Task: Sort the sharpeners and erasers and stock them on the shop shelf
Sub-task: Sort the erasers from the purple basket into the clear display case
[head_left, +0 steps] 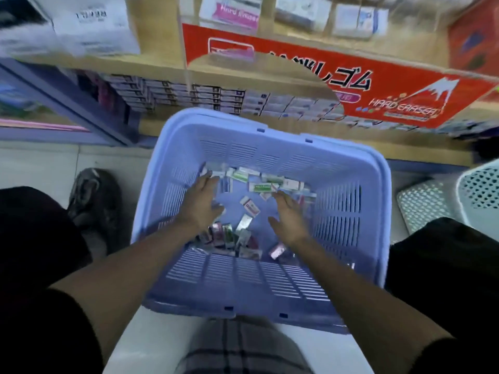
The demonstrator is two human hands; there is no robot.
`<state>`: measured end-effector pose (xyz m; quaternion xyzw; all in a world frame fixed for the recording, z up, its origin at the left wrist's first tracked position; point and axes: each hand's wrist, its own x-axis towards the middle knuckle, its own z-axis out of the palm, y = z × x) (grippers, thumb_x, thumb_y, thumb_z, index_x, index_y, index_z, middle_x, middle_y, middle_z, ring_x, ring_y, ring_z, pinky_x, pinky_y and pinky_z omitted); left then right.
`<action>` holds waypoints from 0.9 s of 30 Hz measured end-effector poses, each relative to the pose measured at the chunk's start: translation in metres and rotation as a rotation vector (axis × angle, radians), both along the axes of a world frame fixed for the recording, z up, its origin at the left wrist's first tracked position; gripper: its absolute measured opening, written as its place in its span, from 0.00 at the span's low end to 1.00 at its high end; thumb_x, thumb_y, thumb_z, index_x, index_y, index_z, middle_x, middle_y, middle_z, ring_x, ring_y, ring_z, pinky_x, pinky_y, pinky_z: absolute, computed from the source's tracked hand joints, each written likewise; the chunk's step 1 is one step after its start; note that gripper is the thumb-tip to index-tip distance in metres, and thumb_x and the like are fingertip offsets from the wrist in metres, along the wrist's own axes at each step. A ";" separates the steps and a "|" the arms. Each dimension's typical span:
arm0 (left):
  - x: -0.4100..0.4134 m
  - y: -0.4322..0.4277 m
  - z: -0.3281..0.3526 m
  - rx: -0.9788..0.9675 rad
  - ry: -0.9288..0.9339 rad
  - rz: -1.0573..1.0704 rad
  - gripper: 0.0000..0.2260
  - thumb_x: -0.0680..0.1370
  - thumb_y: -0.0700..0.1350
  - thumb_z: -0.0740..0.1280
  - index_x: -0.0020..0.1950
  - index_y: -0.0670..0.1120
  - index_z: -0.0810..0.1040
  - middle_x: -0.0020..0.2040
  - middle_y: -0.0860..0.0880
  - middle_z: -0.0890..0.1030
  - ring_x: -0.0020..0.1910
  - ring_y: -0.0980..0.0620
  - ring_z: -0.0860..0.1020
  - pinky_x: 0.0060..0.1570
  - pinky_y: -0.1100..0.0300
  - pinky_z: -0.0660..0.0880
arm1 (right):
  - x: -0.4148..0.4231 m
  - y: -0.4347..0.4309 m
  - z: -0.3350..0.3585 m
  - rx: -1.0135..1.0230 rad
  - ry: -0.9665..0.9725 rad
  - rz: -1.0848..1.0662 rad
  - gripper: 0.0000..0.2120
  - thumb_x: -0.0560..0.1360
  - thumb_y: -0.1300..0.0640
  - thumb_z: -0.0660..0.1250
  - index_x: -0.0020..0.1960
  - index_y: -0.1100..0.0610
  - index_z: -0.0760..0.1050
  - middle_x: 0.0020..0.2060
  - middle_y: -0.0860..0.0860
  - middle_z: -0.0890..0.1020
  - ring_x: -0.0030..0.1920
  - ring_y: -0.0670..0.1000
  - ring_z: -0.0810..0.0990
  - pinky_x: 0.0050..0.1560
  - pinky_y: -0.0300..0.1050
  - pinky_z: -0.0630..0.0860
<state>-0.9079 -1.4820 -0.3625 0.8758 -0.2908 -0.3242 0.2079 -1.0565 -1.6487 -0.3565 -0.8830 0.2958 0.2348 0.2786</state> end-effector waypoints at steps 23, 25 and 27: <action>0.024 -0.028 -0.048 0.210 -0.535 -0.248 0.22 0.55 0.36 0.79 0.45 0.41 0.76 0.43 0.41 0.79 0.40 0.42 0.79 0.33 0.56 0.74 | 0.030 -0.002 -0.076 -0.405 -0.177 0.182 0.27 0.60 0.62 0.77 0.57 0.63 0.75 0.54 0.58 0.80 0.53 0.60 0.79 0.47 0.49 0.77; 0.021 -0.023 -0.050 0.204 -0.495 -0.272 0.24 0.53 0.37 0.80 0.45 0.40 0.76 0.40 0.41 0.80 0.40 0.41 0.79 0.32 0.56 0.74 | 0.027 0.002 -0.076 -0.398 -0.160 0.167 0.28 0.60 0.61 0.78 0.58 0.64 0.75 0.48 0.57 0.81 0.44 0.58 0.80 0.40 0.46 0.76; 0.016 -0.019 -0.053 0.229 -0.497 -0.281 0.22 0.58 0.41 0.80 0.48 0.40 0.78 0.41 0.42 0.80 0.41 0.41 0.78 0.36 0.55 0.74 | 0.021 0.007 -0.078 -0.419 -0.153 0.184 0.28 0.59 0.61 0.78 0.57 0.62 0.75 0.45 0.56 0.80 0.41 0.58 0.78 0.38 0.46 0.75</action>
